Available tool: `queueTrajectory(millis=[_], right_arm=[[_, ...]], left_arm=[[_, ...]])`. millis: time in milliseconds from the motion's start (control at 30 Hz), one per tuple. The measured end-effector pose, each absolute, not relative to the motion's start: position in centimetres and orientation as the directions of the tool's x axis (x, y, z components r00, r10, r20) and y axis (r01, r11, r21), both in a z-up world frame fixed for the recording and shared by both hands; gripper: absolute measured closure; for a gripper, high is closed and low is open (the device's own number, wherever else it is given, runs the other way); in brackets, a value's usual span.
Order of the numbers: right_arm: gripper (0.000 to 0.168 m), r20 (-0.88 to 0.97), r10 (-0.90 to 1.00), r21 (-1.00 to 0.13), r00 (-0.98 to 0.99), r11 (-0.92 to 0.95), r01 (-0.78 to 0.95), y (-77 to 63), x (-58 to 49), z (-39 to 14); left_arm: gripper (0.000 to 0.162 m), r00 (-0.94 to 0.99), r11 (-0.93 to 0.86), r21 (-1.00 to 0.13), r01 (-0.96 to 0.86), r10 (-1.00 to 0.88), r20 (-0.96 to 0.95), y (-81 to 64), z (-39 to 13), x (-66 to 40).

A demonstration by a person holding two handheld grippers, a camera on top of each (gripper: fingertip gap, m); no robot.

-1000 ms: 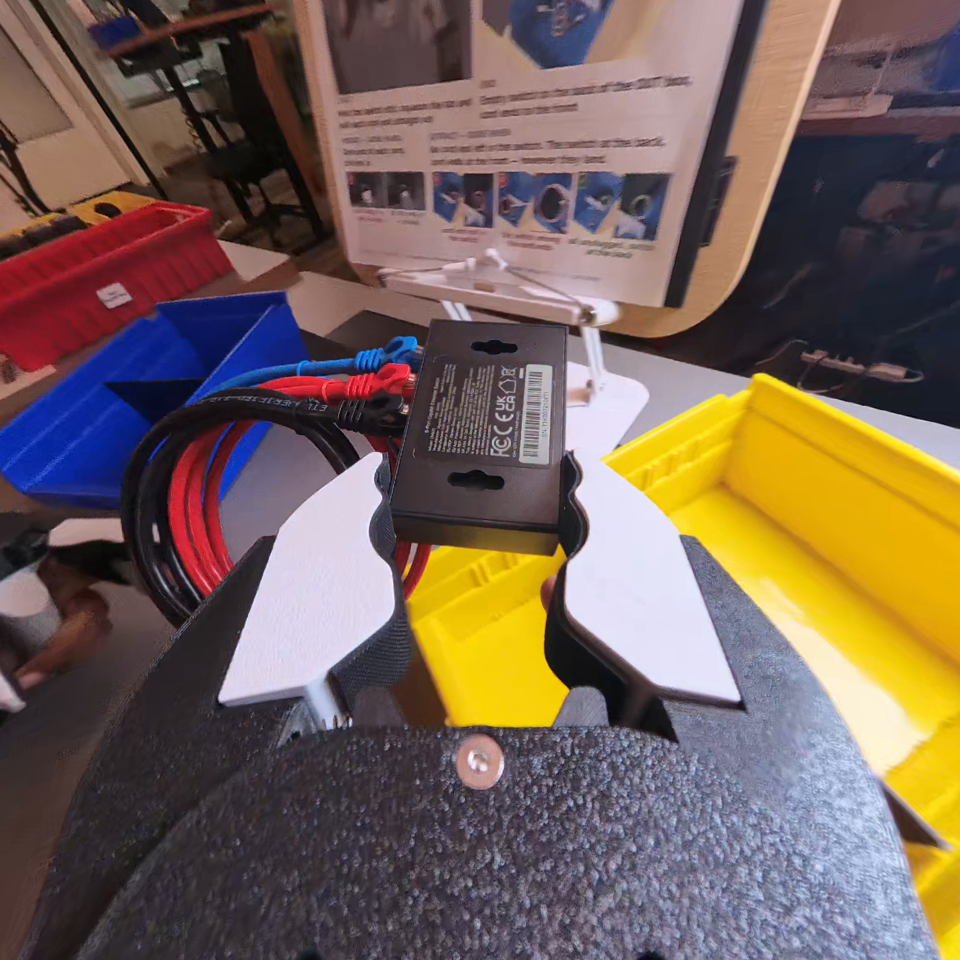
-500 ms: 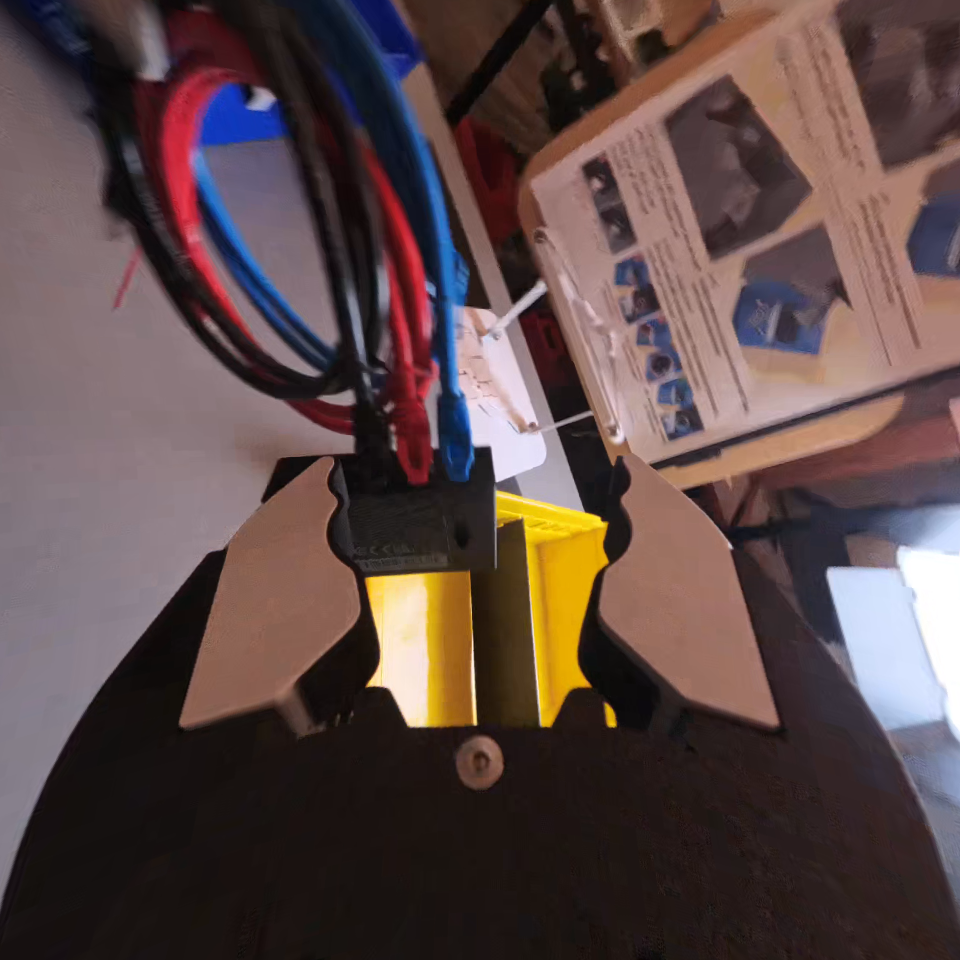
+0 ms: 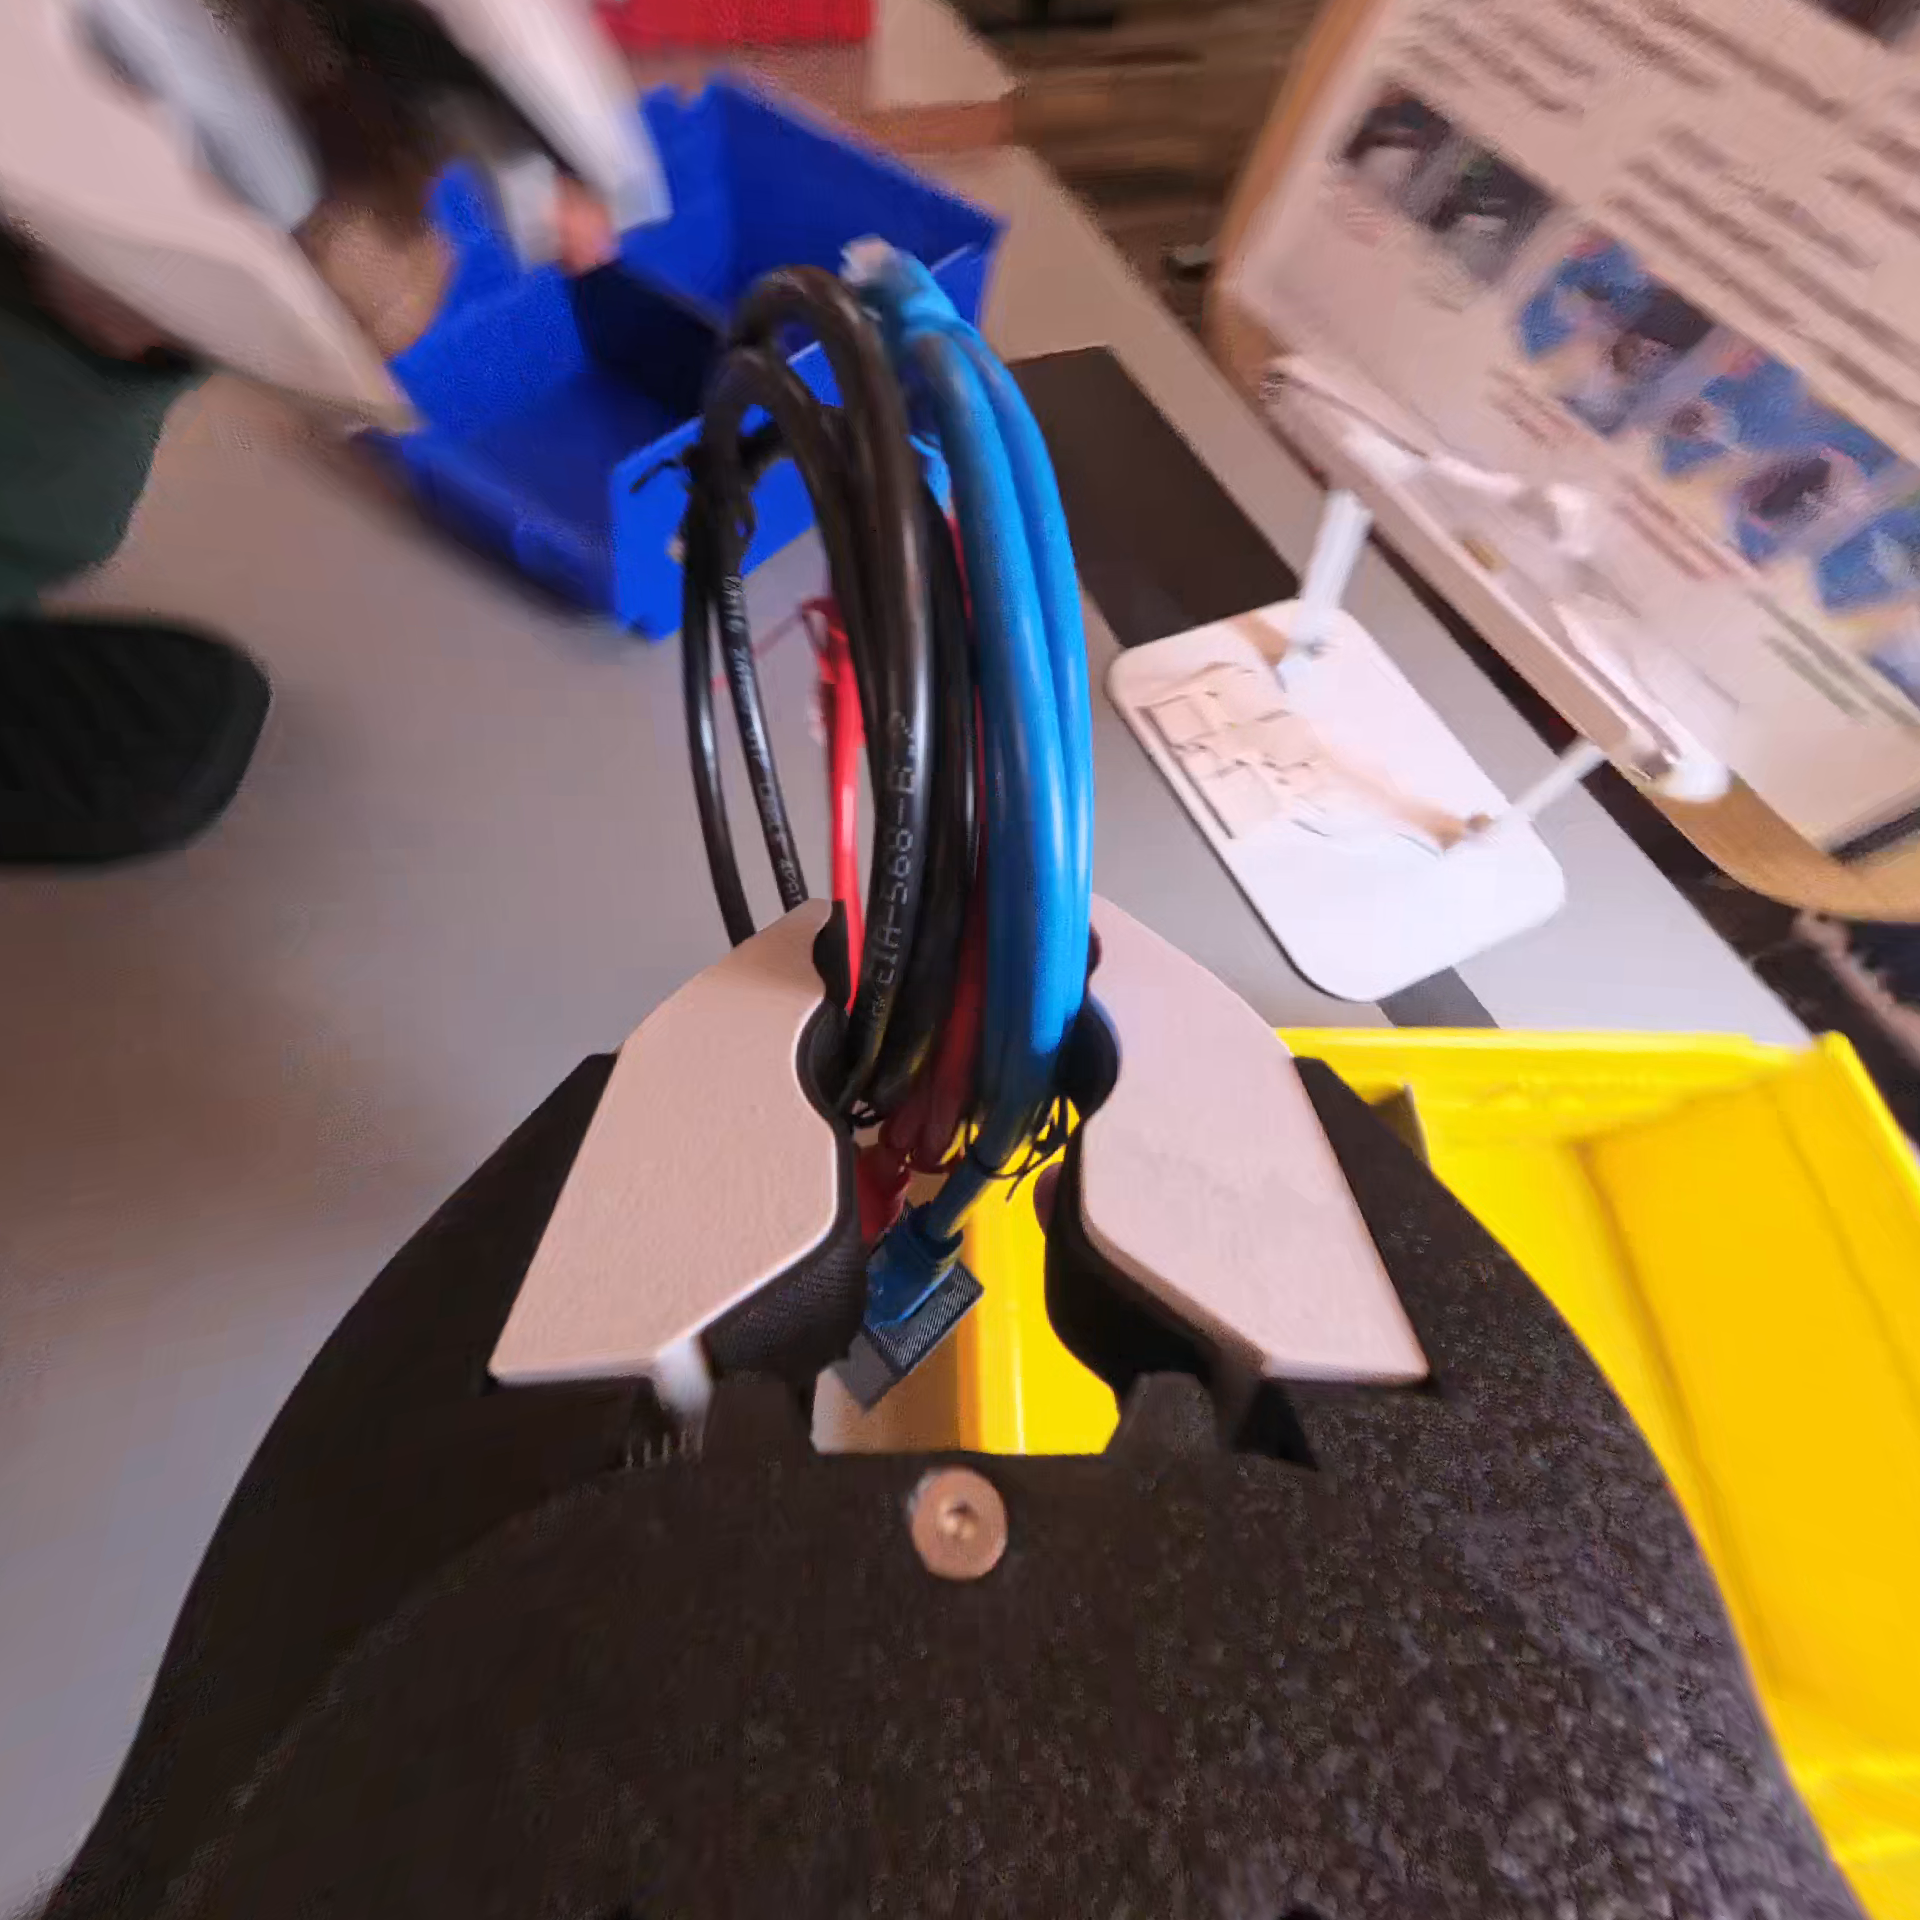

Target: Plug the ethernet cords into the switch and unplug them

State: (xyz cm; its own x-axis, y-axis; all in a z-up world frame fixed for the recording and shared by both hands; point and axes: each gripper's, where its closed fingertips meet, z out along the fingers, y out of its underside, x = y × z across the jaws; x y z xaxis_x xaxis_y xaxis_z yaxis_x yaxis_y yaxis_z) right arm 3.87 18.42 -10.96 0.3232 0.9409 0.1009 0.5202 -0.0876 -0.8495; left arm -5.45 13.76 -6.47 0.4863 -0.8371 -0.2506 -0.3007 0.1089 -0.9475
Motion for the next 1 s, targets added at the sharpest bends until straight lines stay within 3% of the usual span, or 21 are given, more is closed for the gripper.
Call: queueTrajectory(millis=[100, 267, 433, 567, 700, 867, 1000], right_arm=[[0.133, -0.097, 0.858, -0.912, 0.504, -0.28, 0.301, 24.4, 8.6, -9.4], [0.14, -0.29, 0.643, -0.911, 0.709, -0.413, 0.003, 34.2, 17.4, -8.9], [0.141, -0.347, 0.559, -0.885, 0.753, -0.461, -0.065, 39.9, 20.8, -10.9], [0.141, -0.413, 0.624, -0.877, 0.663, -0.47, -0.104, 41.4, 19.9, -11.8], [0.138, -0.389, 0.581, -0.834, 0.715, -0.551, -0.006, 42.7, 19.9, -16.0], [0.122, -0.066, 0.513, -0.748, 0.856, -0.593, 0.298, 42.8, 22.5, -19.9], [0.11, 0.085, 0.469, -0.693, 0.879, -0.606, 0.39, 42.7, 24.3, -19.4]], left_arm=[[0.121, 0.476, 0.029, -0.974, -0.225, -0.869, -0.136, 12.6, -7.7, -6.6], [0.122, 0.411, -0.174, -0.953, -0.249, -0.91, 0.059, 9.7, -14.3, -6.5], [0.121, 0.403, -0.288, -0.907, -0.308, -0.903, 0.15, 7.8, -20.2, -6.1], [0.121, 0.392, -0.331, -0.891, -0.311, -0.899, 0.197, 7.0, -21.8, -5.9], [0.122, 0.407, -0.351, -0.879, -0.323, -0.89, 0.206, 7.3, -23.0, -6.2], [0.122, 0.403, -0.371, -0.874, -0.313, -0.885, 0.231, 7.4, -23.4, -6.2], [0.121, 0.394, -0.382, -0.866, -0.323, -0.886, 0.245, 7.4, -24.0, -5.8]])
